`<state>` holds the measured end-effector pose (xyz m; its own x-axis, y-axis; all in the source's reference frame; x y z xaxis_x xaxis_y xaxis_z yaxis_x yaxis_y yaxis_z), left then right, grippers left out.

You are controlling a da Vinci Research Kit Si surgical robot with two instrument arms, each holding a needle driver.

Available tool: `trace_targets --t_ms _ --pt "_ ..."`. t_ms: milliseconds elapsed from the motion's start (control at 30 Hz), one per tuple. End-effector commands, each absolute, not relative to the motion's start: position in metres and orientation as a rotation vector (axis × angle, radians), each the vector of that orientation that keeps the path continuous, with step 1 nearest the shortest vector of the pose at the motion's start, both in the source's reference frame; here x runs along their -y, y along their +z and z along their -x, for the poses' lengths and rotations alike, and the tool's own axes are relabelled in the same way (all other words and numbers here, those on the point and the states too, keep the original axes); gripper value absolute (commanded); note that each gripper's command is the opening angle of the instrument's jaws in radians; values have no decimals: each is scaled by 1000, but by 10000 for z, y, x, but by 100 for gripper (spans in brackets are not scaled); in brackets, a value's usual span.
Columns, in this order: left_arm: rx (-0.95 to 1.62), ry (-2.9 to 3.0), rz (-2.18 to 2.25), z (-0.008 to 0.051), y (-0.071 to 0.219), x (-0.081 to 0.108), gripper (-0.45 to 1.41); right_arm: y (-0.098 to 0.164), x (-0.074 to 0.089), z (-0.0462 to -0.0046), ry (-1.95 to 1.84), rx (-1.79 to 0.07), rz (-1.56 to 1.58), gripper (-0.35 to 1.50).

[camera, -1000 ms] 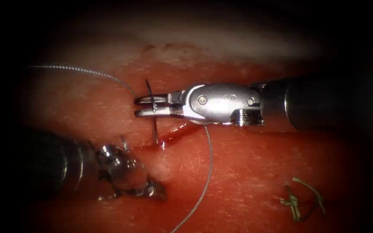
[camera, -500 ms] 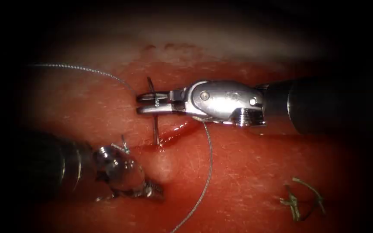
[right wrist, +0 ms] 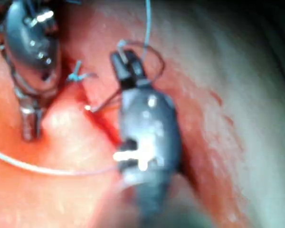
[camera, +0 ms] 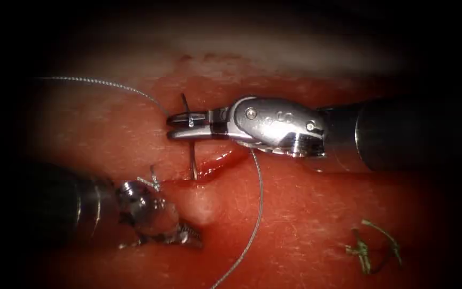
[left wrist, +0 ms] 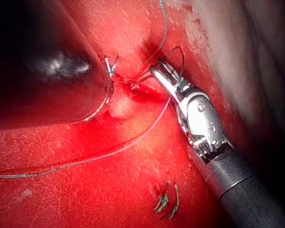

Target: Wound Closure

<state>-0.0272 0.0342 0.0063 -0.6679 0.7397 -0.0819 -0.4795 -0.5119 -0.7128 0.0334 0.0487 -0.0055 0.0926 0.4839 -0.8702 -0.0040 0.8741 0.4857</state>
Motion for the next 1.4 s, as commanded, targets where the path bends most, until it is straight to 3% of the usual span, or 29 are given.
trace_targets --t_ms 33,367,1133,1367,1400 --pt "877 2185 494 278 69 -335 13 -51 -488 -341 383 -1444 -417 -35" --pt "876 2185 494 278 71 -335 14 -54 -495 -342 497 -1410 -528 -35" --pt "878 2186 494 276 70 -337 13 -51 -425 -346 755 -1154 -1216 -35" --pt "854 2182 521 276 54 -351 13 -52 -408 -347 796 -1173 -1179 -35" --pt "845 2189 531 275 51 -354 13 -50 -411 -347 781 -1210 -1114 -23"
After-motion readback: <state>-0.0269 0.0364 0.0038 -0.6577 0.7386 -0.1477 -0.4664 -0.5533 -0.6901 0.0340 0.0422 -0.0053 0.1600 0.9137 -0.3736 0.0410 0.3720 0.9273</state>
